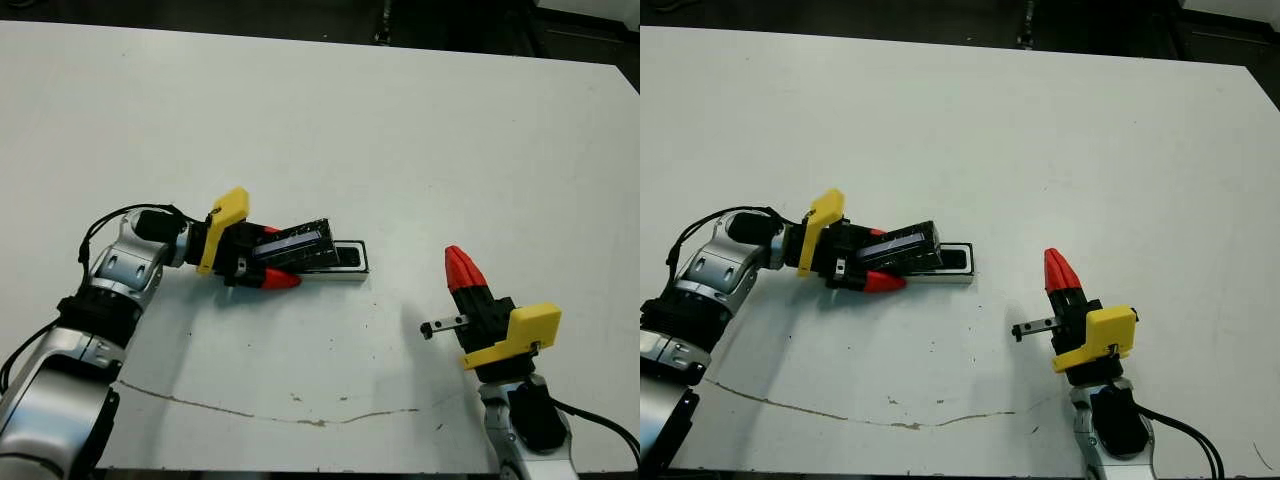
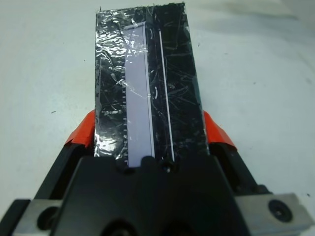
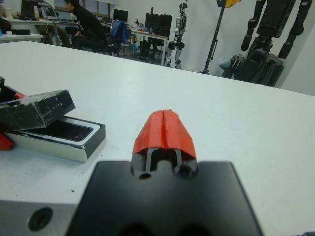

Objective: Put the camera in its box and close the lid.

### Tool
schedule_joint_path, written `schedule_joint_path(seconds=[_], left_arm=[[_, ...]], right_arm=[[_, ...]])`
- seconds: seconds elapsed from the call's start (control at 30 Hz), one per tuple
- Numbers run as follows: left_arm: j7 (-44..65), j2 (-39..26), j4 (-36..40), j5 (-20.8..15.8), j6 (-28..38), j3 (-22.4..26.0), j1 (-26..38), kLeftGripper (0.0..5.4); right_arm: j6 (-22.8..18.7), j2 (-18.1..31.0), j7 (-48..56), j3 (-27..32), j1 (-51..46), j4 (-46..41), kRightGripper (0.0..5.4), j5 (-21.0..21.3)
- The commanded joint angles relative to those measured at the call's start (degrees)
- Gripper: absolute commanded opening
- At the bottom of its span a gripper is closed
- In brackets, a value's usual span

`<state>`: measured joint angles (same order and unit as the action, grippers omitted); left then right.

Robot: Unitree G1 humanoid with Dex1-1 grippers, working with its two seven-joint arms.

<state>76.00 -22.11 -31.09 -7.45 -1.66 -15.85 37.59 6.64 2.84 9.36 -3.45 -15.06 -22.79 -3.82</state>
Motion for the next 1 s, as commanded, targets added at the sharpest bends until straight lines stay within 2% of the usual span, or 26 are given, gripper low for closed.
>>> schedule_joint_path(seconds=[0.03,0.33,0.57,0.73,0.9,1.0], left_arm=[[0.47,1.09,-0.66,1.65,1.27,-2.17,-1.77,3.28],[2.19,1.93,-2.44,2.56,3.54,-4.78,0.13,3.27],[1.95,2.87,-2.63,3.23,1.59,-6.20,2.67,3.26],[2.95,5.03,-5.28,2.41,-2.29,-6.27,4.46,3.26],[2.77,6.92,-5.22,3.17,-8.03,-7.81,5.89,3.26],[3.46,7.87,-5.49,3.45,-9.01,-8.72,6.72,3.26]], right_arm=[[-0.46,0.72,-0.21,0.56,-0.70,0.28,0.00,0.07],[-0.28,0.80,-0.20,0.60,-0.59,0.50,0.00,0.21],[-0.73,0.63,-0.16,0.57,-0.72,0.33,0.00,-0.17],[-0.55,0.77,-0.05,0.60,-0.71,0.44,0.00,-0.18],[-0.35,0.95,-0.14,0.60,-0.71,0.39,0.00,0.35],[-0.80,0.71,-0.28,0.58,-0.81,0.15,0.00,0.09]])
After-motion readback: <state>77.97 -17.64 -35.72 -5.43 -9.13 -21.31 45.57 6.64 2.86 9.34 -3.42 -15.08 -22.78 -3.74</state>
